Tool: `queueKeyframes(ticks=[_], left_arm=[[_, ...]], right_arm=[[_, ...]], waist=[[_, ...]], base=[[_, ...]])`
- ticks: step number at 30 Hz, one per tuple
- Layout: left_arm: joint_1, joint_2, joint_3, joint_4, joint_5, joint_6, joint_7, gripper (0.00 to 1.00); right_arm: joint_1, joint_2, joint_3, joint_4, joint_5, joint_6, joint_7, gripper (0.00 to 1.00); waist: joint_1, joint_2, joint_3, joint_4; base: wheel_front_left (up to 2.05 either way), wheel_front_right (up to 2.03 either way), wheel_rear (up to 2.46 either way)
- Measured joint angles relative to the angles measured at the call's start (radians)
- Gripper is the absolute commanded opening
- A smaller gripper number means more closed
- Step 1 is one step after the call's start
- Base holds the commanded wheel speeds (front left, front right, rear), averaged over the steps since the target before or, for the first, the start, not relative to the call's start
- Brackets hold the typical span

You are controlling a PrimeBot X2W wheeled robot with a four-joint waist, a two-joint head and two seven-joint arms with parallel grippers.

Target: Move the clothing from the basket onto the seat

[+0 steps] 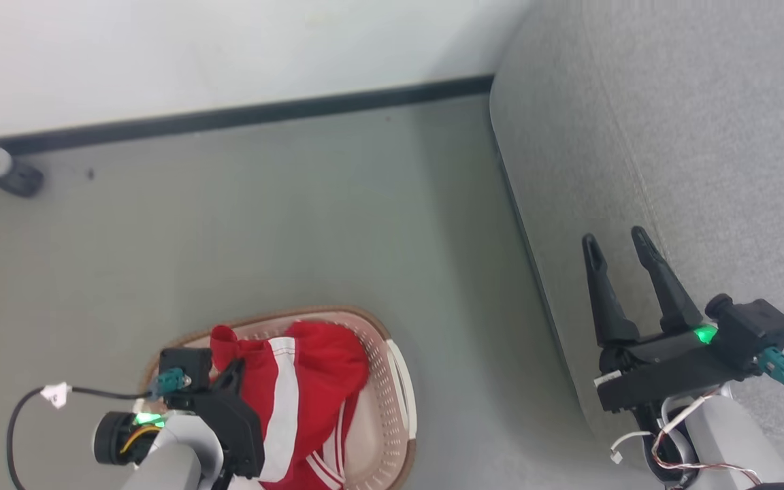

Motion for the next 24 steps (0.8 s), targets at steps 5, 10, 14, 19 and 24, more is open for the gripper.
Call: queueKeyframes(ticks=[5,10,14,19,24], left_arm=[[0.039,-0.007,-0.001,-0.029,-0.009,-0.007,-0.030,0.00],[0.082,-0.012,0.003,-0.073,-0.036,-0.007,-0.046,0.00],[0.113,-0.015,0.004,-0.109,-0.045,-0.007,-0.054,0.00],[0.144,-0.017,0.003,-0.177,-0.052,-0.008,-0.058,0.00],[0.163,-0.019,0.001,-0.245,-0.058,-0.008,-0.058,0.42]], right_arm=[[0.028,-0.014,-0.007,0.003,0.009,0.000,0.000,1.00],[0.059,-0.028,-0.010,0.009,0.020,0.000,0.000,1.00],[0.084,-0.035,-0.010,0.008,0.026,0.000,0.000,1.00],[0.125,-0.052,-0.013,0.005,0.035,0.000,0.000,1.00],[0.157,-0.062,-0.015,-0.001,0.037,0.000,0.000,1.00]], waist=[[0.0000,0.0000,-0.066,0.019],[0.0001,0.0001,-0.131,0.038],[0.0000,0.0001,-0.179,0.052],[0.0001,0.0001,-0.234,0.069],[0.0001,0.0001,-0.280,0.088]], base=[[0.00,0.00,0.00],[0.00,0.00,0.00],[0.00,0.00,0.00],[0.00,0.00,0.00],[0.00,0.00,0.00]])
